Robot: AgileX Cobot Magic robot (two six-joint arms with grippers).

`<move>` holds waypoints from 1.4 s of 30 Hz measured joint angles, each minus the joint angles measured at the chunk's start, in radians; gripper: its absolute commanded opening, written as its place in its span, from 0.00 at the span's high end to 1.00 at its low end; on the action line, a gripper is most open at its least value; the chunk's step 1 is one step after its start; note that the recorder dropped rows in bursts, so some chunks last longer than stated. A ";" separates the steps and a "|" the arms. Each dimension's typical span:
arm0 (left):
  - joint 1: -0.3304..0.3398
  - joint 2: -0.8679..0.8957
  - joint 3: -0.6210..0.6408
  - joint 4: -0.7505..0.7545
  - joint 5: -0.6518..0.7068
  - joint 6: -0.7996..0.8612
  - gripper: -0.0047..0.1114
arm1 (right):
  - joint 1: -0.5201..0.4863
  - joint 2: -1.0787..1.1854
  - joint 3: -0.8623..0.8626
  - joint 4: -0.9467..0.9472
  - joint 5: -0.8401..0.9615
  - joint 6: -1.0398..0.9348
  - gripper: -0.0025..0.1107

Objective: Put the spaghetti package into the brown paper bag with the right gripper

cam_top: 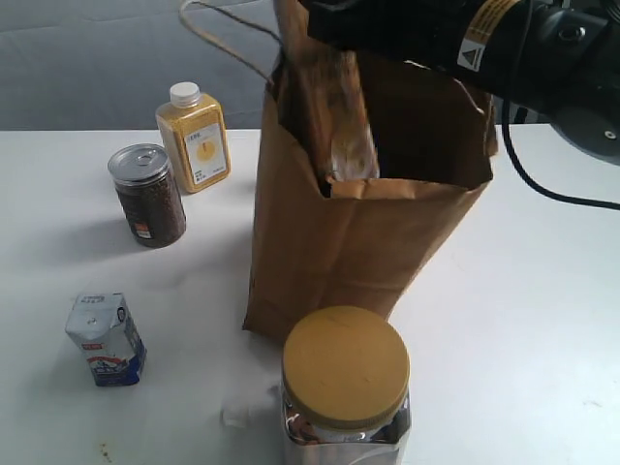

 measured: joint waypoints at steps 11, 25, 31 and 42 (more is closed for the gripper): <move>0.000 0.000 0.000 0.000 0.000 0.000 0.96 | 0.000 -0.008 -0.005 0.002 0.031 0.007 0.51; 0.000 0.000 0.000 0.000 0.000 0.000 0.96 | 0.059 -0.157 -0.005 0.077 0.184 0.027 0.97; 0.000 0.000 0.000 0.000 0.000 0.000 0.96 | 0.056 -0.341 0.030 0.101 0.444 -0.066 0.98; 0.000 0.000 0.000 0.000 0.000 0.000 0.96 | -0.166 -0.820 0.526 0.282 0.494 -0.321 0.98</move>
